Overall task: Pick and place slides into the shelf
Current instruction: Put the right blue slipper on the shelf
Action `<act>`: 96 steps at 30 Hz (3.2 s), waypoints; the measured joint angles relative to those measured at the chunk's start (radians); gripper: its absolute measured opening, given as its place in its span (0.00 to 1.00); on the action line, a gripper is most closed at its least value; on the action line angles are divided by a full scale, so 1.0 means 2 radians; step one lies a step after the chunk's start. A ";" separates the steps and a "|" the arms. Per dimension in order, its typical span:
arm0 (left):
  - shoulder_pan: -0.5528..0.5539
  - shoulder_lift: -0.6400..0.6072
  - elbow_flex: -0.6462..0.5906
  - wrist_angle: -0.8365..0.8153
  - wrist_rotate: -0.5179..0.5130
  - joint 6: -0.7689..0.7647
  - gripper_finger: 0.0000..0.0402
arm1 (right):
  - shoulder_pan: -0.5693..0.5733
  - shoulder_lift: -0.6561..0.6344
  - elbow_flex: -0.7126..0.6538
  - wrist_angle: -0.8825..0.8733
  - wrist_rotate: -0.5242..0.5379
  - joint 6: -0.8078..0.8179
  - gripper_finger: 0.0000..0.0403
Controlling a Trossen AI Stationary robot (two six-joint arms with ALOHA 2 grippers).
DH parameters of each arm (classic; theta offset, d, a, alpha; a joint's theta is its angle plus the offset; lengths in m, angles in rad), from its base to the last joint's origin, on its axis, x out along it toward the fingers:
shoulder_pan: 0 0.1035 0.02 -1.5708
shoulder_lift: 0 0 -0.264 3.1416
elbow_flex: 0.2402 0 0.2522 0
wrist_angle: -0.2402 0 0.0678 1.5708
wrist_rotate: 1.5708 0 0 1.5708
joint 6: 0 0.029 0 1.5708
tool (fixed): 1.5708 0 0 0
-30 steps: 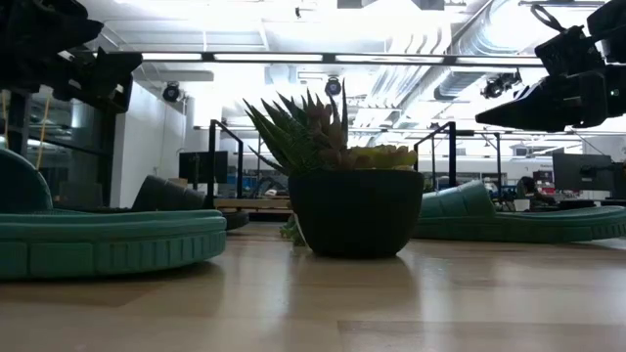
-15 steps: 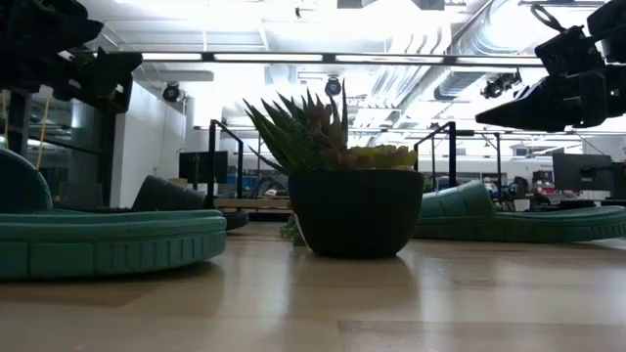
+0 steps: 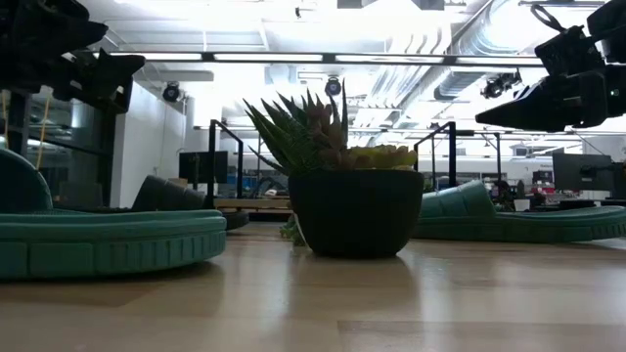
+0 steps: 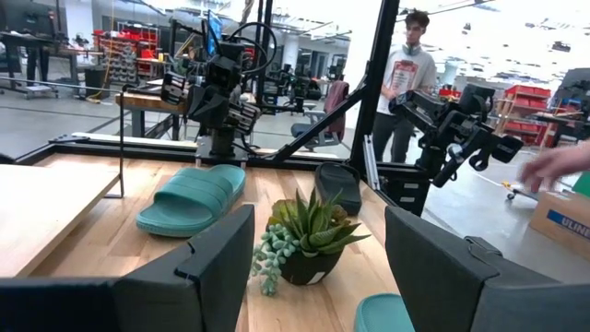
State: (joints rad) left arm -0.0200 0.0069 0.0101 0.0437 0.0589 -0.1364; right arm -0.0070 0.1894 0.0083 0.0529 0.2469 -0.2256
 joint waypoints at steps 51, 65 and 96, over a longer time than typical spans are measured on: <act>0.000 0.000 0.000 0.071 -0.105 -0.434 0.56 | 0.000 0.000 0.000 0.134 -0.005 0.514 0.03; 0.000 0.000 0.000 0.097 -0.185 -0.473 0.56 | 0.000 0.000 0.000 0.155 0.034 0.661 0.03; 0.000 0.000 0.000 0.097 -0.264 -0.510 0.56 | 0.000 0.000 0.044 0.189 0.067 0.696 0.03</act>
State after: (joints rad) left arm -0.0199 0.0067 0.0101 0.2373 -0.4685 -1.1556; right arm -0.0071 0.1898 0.0971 0.4301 0.3812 1.1657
